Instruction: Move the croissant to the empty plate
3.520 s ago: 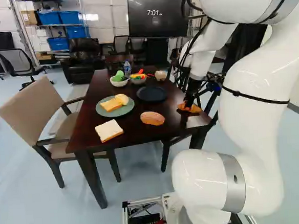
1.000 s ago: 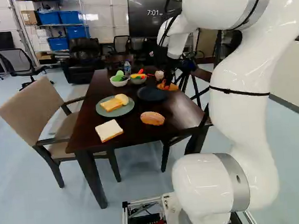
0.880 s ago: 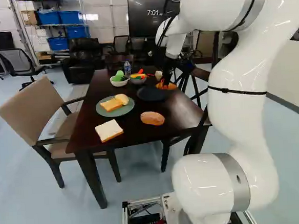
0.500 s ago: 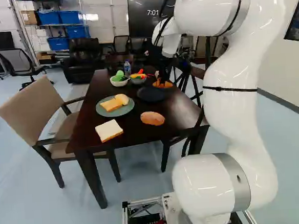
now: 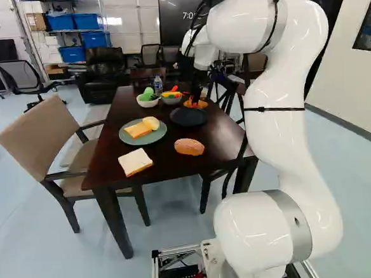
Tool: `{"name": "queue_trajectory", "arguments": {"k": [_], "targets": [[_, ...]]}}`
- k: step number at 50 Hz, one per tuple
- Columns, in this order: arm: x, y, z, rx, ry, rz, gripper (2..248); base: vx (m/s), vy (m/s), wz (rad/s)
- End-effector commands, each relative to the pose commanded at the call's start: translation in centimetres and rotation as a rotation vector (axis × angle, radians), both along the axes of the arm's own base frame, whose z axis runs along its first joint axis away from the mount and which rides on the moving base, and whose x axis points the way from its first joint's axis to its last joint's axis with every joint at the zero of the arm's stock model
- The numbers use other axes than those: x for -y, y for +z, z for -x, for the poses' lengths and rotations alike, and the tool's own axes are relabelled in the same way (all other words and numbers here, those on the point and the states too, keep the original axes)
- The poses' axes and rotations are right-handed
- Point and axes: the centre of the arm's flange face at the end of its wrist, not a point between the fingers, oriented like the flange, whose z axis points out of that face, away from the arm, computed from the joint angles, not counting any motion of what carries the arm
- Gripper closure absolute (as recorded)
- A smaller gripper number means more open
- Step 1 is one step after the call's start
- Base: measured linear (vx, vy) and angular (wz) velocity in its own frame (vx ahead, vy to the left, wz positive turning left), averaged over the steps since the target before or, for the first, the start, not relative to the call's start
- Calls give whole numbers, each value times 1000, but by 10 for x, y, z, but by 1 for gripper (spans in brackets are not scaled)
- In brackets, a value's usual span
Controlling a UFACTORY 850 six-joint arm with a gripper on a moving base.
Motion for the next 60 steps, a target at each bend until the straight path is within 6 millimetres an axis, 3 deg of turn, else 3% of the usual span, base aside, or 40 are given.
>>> {"name": "queue_trajectory", "arguments": {"k": [12,51,60], "targets": [[-14,-16,-17,-22,23,-2,161,0,0,0],[-13,-72,-44,11,10,7,161,0,0,0],[-13,-72,-44,11,10,7,161,0,0,0]]}}
